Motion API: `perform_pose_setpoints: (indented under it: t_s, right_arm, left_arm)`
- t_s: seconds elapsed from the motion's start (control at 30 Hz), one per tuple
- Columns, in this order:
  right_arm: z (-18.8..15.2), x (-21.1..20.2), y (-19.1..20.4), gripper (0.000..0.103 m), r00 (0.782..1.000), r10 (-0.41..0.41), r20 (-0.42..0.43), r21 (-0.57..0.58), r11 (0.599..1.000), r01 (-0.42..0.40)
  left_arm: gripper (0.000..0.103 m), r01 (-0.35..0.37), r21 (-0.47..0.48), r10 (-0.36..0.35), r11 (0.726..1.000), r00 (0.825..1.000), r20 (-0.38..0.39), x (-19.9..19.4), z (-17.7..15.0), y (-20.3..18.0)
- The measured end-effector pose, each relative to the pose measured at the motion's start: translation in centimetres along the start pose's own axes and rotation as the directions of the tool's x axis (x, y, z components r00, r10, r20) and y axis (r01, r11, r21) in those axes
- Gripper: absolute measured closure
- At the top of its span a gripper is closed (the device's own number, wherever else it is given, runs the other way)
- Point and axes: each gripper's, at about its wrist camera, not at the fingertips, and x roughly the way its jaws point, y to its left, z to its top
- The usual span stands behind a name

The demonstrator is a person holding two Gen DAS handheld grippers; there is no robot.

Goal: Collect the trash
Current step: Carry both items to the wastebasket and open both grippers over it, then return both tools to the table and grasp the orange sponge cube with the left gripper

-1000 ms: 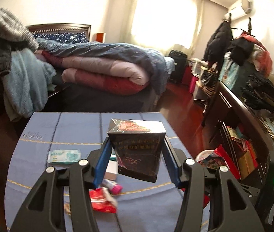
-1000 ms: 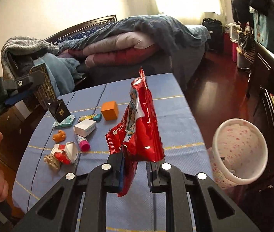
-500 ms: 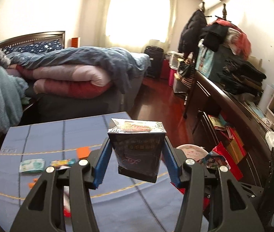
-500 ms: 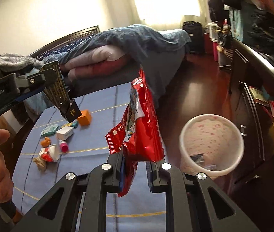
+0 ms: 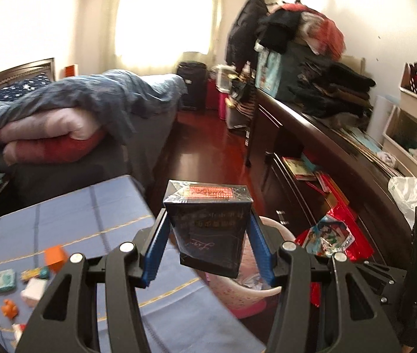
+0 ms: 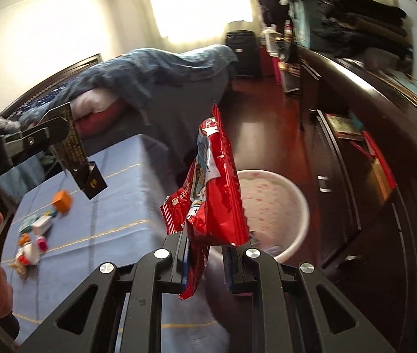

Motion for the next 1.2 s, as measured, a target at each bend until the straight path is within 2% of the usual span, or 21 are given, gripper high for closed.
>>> perform_pose_setpoints:
  t_s: [0.27,0.3,0.33,0.4,0.6,0.7,0.83,0.97,1.03,1.2]
  right_arm:
    - [0.8,5.4,-4.0,0.085,0.994,-0.097,-0.054,0.026,0.995,0.099]
    - [1.0,6.0,-4.3,0.082,0.992,-0.107,-0.059,0.021,0.994,0.108]
    - [1.0,6.6,-4.5,0.081,0.991,-0.117,-0.063,0.015,0.993,0.118]
    - [1.1,7.9,-4.9,0.074,0.989,-0.128,-0.07,-0.004,0.992,0.128]
    - [0.9,8.7,-5.0,0.047,0.982,-0.181,-0.056,-0.038,0.983,0.179]
    - [1.0,8.6,-5.0,0.047,0.983,-0.173,-0.063,-0.031,0.985,0.171]
    - [0.6,7.8,-4.2,0.041,0.986,-0.153,-0.069,-0.016,0.988,0.152]
    - [0.4,6.6,-2.1,0.036,0.993,-0.101,-0.069,-0.014,0.995,0.1]
    - [0.2,6.1,-0.6,0.034,0.995,-0.066,-0.069,-0.026,0.998,0.064]
    - [-0.1,4.8,4.1,0.031,0.998,0.023,-0.067,-0.095,0.995,-0.029]
  left_arm:
    - [0.049,0.091,0.037,-0.088,0.995,0.993,-0.079,7.8,0.5,-3.4]
    - [0.047,0.103,0.035,-0.1,0.994,0.991,-0.092,8.9,0.5,-3.6]
    - [0.044,0.115,0.033,-0.111,0.993,0.988,-0.103,9.8,0.5,-3.8]
    - [0.013,0.136,0.021,-0.133,0.99,0.984,-0.119,11.7,0.7,-4.1]
    - [0.012,0.135,-0.013,-0.136,0.991,0.986,-0.091,12.8,1.4,-3.1]
    - [0.011,0.119,-0.027,-0.12,0.993,0.99,-0.071,11.8,1.6,-2.2]
    - [0.01,0.048,-0.028,-0.049,0.998,0.997,-0.055,10.2,1.7,-0.5]
    - [0.006,-0.085,-0.041,0.082,0.996,0.995,-0.062,8.4,0.7,2.4]
    - [0.006,-0.169,-0.056,0.165,0.984,0.983,-0.077,7.6,0.1,4.4]
    - [0.006,-0.383,-0.138,0.363,0.913,0.92,-0.149,6.6,-1.8,11.3]
